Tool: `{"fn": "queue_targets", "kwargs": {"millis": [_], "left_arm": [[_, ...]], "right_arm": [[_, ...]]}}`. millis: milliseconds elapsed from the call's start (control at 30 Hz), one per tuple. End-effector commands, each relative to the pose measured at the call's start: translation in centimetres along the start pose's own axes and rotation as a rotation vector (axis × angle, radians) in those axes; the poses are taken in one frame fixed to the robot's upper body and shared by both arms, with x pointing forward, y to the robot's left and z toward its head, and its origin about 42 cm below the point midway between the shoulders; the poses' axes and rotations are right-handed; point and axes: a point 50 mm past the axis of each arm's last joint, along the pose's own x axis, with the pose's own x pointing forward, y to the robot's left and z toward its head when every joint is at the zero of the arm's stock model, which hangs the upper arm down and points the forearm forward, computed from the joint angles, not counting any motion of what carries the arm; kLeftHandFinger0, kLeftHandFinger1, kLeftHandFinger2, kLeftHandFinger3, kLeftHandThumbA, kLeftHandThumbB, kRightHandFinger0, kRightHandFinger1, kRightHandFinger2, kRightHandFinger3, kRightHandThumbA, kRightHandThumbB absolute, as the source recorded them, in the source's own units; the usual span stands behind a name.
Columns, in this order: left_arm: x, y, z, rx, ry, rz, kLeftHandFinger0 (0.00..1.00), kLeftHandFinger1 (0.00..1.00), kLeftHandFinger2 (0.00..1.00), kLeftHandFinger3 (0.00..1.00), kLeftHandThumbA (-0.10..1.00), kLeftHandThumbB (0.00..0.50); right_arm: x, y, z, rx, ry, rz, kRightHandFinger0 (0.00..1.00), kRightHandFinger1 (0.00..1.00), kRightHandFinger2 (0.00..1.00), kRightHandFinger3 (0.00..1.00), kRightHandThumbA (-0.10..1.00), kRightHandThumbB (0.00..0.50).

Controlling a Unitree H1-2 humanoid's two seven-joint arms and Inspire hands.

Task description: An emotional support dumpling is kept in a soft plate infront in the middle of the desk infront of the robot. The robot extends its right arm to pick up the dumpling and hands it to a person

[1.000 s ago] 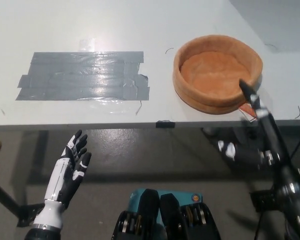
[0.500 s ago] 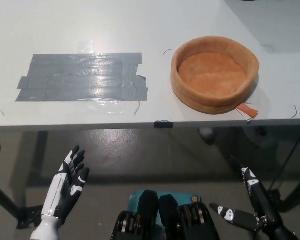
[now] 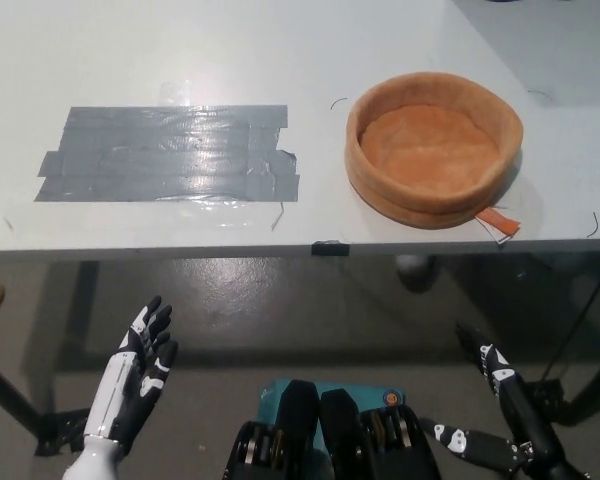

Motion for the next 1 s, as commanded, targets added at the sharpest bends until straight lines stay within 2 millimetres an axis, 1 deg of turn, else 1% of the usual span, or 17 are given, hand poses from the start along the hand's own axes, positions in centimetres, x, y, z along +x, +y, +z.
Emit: {"fn": "queue_targets", "kwargs": {"millis": [0,33,167,267,367,467,633,833,967], "left_arm": [[0.28,0.35,1.19,0.026,-0.064,-0.014,1.0,1.0,1.0,1.0,0.83,0.372],[0.3,0.4,1.18,0.028,-0.067,-0.014,1.0,1.0,1.0,1.0,0.83,0.362],[0.25,0.47,1.18,0.029,-0.067,-0.013,1.0,1.0,1.0,1.0,0.83,0.364],[0.09,0.41,1.16,0.023,-0.063,-0.017,1.0,1.0,1.0,1.0,0.82,0.359],[-0.04,0.35,1.12,0.016,-0.059,-0.02,1.0,1.0,1.0,1.0,0.79,0.351],[-0.14,0.37,1.11,0.025,-0.058,-0.017,1.0,1.0,1.0,1.0,0.79,0.353],[-0.22,0.34,1.09,0.027,-0.053,-0.016,1.0,1.0,1.0,1.0,0.79,0.35],[-0.2,0.37,1.06,0.021,-0.058,-0.015,1.0,1.0,1.0,1.0,0.77,0.347],[-0.13,0.37,1.03,0.031,-0.06,-0.017,1.0,1.0,1.0,1.0,0.77,0.335]], "right_arm": [[0.15,-0.54,0.93,0.003,-0.065,0.001,1.0,1.0,1.0,1.0,0.85,0.261],[0.26,-0.52,0.97,0.005,-0.067,0.003,1.0,1.0,1.0,1.0,0.85,0.26],[0.31,-0.4,1.07,0.003,-0.065,0.006,1.0,1.0,1.0,1.0,0.83,0.252],[0.19,-0.43,1.0,0.001,-0.062,0.008,1.0,1.0,1.0,1.0,0.82,0.236],[0.13,-0.39,0.94,0.004,-0.058,0.012,1.0,1.0,1.0,1.0,0.82,0.235],[0.14,-0.33,0.95,0.002,-0.059,0.016,1.0,1.0,1.0,1.0,0.82,0.241],[0.17,-0.27,0.96,0.0,-0.058,0.025,1.0,1.0,1.0,1.0,0.81,0.23],[0.33,-0.2,0.96,-0.011,-0.062,0.031,1.0,1.0,1.0,1.0,0.82,0.231],[0.35,-0.2,0.97,-0.009,-0.064,0.032,1.0,1.0,1.0,1.0,0.81,0.224]]}}
